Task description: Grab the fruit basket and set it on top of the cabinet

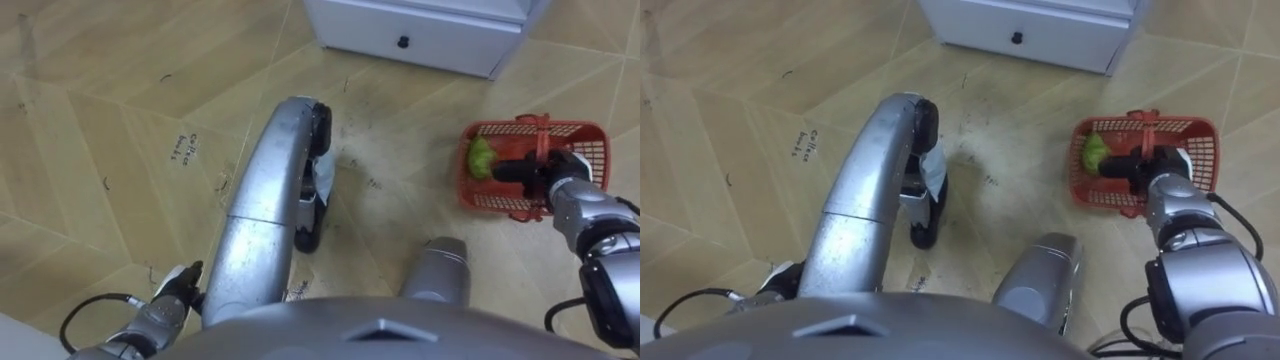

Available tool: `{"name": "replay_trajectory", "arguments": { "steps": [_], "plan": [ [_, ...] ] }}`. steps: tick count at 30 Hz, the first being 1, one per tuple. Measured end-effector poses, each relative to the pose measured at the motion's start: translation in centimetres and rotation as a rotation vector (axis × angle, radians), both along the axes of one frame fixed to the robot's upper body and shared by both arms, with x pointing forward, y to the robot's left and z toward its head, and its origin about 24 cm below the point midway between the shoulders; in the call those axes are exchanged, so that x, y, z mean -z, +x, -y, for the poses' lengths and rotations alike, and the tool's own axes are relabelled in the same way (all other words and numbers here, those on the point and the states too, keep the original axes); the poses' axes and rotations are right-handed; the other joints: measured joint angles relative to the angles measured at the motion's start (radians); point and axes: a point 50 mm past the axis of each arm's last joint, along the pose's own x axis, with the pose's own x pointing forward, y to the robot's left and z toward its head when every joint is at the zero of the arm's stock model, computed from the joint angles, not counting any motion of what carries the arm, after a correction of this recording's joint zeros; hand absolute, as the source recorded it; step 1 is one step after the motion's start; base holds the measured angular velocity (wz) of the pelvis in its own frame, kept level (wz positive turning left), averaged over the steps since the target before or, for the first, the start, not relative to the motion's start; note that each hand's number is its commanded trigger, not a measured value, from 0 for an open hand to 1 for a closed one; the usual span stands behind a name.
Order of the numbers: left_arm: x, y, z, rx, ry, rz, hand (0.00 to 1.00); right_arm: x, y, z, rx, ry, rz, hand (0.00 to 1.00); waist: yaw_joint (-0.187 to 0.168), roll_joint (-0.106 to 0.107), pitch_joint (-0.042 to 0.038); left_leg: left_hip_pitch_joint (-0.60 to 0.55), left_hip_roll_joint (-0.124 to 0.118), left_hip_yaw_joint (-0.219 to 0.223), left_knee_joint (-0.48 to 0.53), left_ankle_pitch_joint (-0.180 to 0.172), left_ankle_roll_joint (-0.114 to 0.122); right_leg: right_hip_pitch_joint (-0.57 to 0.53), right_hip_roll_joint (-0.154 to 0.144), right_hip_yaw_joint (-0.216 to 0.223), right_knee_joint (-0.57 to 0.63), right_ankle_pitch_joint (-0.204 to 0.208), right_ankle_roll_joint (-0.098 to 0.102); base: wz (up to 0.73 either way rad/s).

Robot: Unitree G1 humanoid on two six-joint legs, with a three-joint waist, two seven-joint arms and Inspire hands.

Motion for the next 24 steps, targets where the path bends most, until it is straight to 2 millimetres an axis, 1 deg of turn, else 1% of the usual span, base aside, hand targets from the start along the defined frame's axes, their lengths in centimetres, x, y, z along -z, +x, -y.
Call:
{"name": "replay_trajectory", "arguments": {
  "steps": [6, 8, 11, 12, 15, 16, 17, 18, 20, 21, 22, 23, 24],
  "plan": [
    [0.0, 0.0, 0.0, -0.003, -0.004, -0.001, 0.0, 0.0, 0.1, 0.0, 0.0, 0.005, 0.003, 1.0, -0.007, 0.0, -0.0001, 0.001, 0.0, 0.0, 0.003, 0.0, 0.0, 0.002, 0.001, 0.002, 0.0, 0.0, 0.0, 0.0],
    [0.0, 0.1, 0.0, -0.034, -0.011, 0.007, 0.0, 0.0, 0.1, -0.1, 0.019, 0.022, 0.014, 1.0, -0.014, -0.001, 0.0008, 0.002, -0.001, 0.0, 0.005, 0.0, 0.001, 0.004, 0.002, 0.007, 0.0, 0.0, 0.0, 0.0],
    [-0.1, 0.7, 0.0, -0.033, -0.009, 0.018, 0.0, -0.1, 0.3, -0.2, 0.008, 0.02, 0.02, 1.0, -0.024, -0.015, 0.0085, 0.01, -0.003, -0.001, 0.006, 0.0, 0.001, 0.014, 0.001, 0.008, 0.0, 0.0, 0.0, 0.0],
    [-0.1, 0.8, -0.1, -0.035, -0.008, 0.02, 0.0, -0.1, 0.4, -0.3, 0.001, 0.018, 0.022, 1.0, -0.027, -0.017, 0.0094, 0.014, -0.003, -0.002, 0.006, 0.0, 0.001, 0.019, 0.002, 0.008, -0.001, 0.0, 0.0, -0.03],
    [-0.3, 2.1, -0.1, -0.039, -0.006, 0.05, 0.0, -0.4, 1.0, -0.6, -0.027, 0.007, 0.039, 1.0, -0.037, -0.019, 0.0085, 0.023, -0.003, -0.021, 0.016, 0.0, 0.0, 0.036, 0.02, 0.006, -0.003, 0.0, 0.0, -0.09],
    [-0.4, 2.5, -0.1, -0.038, -0.007, 0.06, 0.0, -0.6, 1.3, -0.8, -0.035, 0.004, 0.053, 1.0, -0.037, -0.021, 0.0092, 0.025, -0.004, -0.031, 0.024, 0.0, 0.001, 0.043, 0.031, 0.007, -0.003, 0.0, 0.0, -0.16],
    [-0.5, 2.9, -0.1, -0.047, -0.009, 0.072, 0.0, -0.8, 1.7, -0.9, -0.041, 0.001, 0.071, 1.0, -0.037, -0.02, 0.0092, 0.024, -0.011, -0.043, 0.035, 0.0, 0.001, 0.056, 0.042, 0.006, -0.005, 0.001, 0.0, -0.16],
    [-0.6, 3.3, -0.1, -0.051, -0.011, 0.083, 0.0, -0.9, 1.8, -1.0, -0.043, 0.0, 0.08, 1.0, -0.039, -0.02, 0.009, 0.024, -0.017, -0.05, 0.04, 0.0, 0.001, 0.063, 0.046, 0.003, -0.007, 0.001, 0.0, -0.07],
    [-0.8, 4.7, 0.0, -0.045, -0.012, 0.116, 0.0, -1.1, 2.3, -1.5, -0.056, -0.006, 0.096, 1.0, -0.048, -0.022, 0.0103, 0.036, -0.038, -0.071, 0.052, -0.001, 0.002, 0.098, 0.049, -0.01, -0.026, 0.001, 0.0, 0.06],
    [-0.9, 5.0, 0.0, -0.047, -0.012, 0.125, 0.0, -1.1, 2.5, -1.7, -0.06, -0.004, 0.098, 1.0, -0.048, -0.028, 0.0129, 0.042, -0.04, -0.072, 0.055, -0.001, 0.002, 0.104, 0.052, -0.009, -0.032, 0.0, 0.0, 0.05],
    [-1.1, 5.6, 0.0, -0.057, -0.012, 0.142, 0.0, -1.1, 2.9, -2.4, -0.078, -0.002, 0.11, 1.0, -0.052, -0.037, 0.0126, 0.048, -0.041, -0.073, 0.061, -0.002, 0.004, 0.118, 0.057, -0.009, -0.041, 0.0, 0.0, 0.0],
    [-1.3, 6.4, 0.0, -0.051, -0.012, 0.158, 0.0, -1.3, 3.5, -3.0, -0.102, 0.001, 0.132, 1.0, -0.055, -0.039, 0.0126, 0.052, -0.041, -0.074, 0.063, -0.007, 0.014, 0.126, 0.073, -0.007, -0.053, 0.0, 0.0, 0.0],
    [-1.5, 6.9, 0.1, -0.047, -0.013, 0.171, 0.0, -1.5, 3.8, -3.2, -0.112, 0.002, 0.144, 1.0, -0.054, -0.039, 0.0125, 0.052, -0.041, -0.075, 0.061, -0.007, 0.014, 0.126, 0.08, -0.005, -0.059, 0.0, 0.0, 0.0]
  ]
}}
